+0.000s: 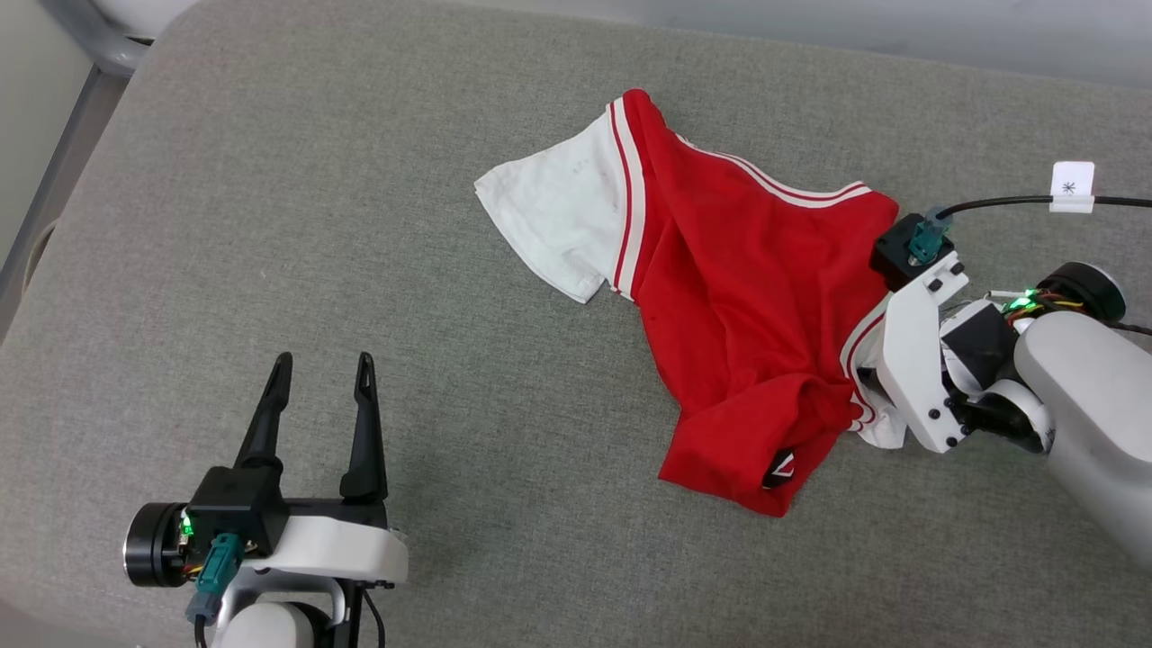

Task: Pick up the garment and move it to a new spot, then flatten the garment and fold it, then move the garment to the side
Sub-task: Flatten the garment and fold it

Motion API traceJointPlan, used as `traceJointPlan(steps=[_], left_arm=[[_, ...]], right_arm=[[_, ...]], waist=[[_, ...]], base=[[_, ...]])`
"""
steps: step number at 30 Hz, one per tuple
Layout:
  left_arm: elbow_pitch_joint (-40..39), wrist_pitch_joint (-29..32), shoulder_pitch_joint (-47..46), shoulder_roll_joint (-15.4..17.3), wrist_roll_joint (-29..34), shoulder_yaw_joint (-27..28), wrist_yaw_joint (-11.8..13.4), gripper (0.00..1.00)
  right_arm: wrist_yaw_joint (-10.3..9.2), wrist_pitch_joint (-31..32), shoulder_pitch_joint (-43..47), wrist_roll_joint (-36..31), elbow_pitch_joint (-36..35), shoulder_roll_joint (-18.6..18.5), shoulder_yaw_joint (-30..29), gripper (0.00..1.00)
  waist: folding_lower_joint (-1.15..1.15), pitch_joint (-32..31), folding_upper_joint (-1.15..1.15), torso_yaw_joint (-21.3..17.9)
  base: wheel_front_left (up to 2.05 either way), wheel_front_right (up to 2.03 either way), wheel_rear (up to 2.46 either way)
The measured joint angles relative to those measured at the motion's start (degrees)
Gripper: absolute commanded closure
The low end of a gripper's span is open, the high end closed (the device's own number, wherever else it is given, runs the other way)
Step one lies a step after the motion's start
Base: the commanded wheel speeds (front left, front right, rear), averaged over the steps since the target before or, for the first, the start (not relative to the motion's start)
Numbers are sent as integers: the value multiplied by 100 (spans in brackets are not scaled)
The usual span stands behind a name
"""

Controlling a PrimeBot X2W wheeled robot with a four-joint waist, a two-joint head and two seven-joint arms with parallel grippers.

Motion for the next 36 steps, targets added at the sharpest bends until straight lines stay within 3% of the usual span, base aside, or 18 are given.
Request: traceJointPlan(steps=[1, 2, 12, 19, 28, 36], left_arm=[[5, 0, 0, 0, -3, 1, 10, 0], [7, 0, 0, 0, -7, 10, 18, 0], [51, 0, 75, -3, 13, 45, 51, 0], [44, 0, 278, -4, 65, 96, 49, 0], [23, 0, 387, -5, 103, 105, 16, 0], [40, 0, 448, -4, 103, 73, 7, 0]], right_arm=[[0, -43, -23, 57, 22, -10, 54, 92], [0, -101, -47, 97, 40, -19, 103, 100], [47, -1189, -82, 365, 119, -45, 350, 100], [46, -1772, 32, 611, -233, -581, 91, 100], [46, -1862, 655, 873, -292, -1411, -677, 100], [46, -1707, 1444, 1051, 730, -1679, -1485, 100]], waist=[[0, 1, 0, 1], [0, -2, 0, -2], [1, -273, 0, -133], [1, -543, 0, -293], [1, -699, 0, -434], [1, -656, 0, -412]], base=[[0, 0, 0], [0, 0, 0], [0, 0, 0], [0, 0, 0], [0, 0, 0], [0, 0, 0]])
